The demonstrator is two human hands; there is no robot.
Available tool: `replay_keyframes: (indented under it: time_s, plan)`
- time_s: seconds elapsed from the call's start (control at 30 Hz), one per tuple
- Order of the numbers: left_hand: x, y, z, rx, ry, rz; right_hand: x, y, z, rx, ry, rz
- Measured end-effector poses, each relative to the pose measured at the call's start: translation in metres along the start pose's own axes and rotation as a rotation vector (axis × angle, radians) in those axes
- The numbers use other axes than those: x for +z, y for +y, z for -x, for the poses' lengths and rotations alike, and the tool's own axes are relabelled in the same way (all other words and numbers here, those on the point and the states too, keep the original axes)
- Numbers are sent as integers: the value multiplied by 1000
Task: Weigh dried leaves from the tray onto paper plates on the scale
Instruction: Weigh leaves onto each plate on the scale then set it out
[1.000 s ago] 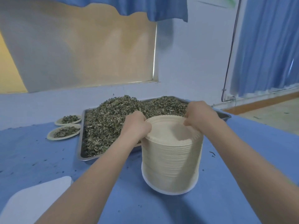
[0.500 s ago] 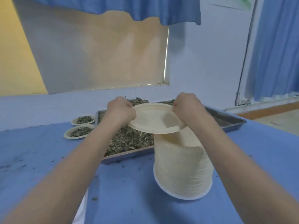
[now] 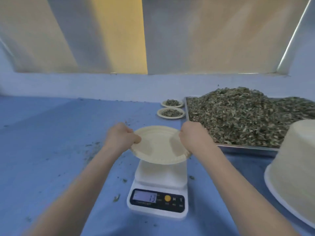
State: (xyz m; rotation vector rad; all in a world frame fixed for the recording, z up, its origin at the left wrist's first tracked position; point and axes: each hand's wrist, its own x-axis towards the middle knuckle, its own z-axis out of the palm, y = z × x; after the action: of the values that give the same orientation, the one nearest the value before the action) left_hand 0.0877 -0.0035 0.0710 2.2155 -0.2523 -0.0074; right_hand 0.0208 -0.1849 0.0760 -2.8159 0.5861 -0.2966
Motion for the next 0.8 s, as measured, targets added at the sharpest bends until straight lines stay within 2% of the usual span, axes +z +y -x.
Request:
replay_keyframes:
  time_s: [0.37,0.5,0.67,0.8]
  plan:
    - [50,-37,4,-36,65,96,48,31,2,45,-7,25]
    - [50,-44,1,-116,-9,259,53,37,-2,89,-5,-192]
    - [47,-60,1,-164,62,438,60,47,0,147,14,-500]
    - [48,-72,7,-159,54,591,60,49,1,156,0,-657]
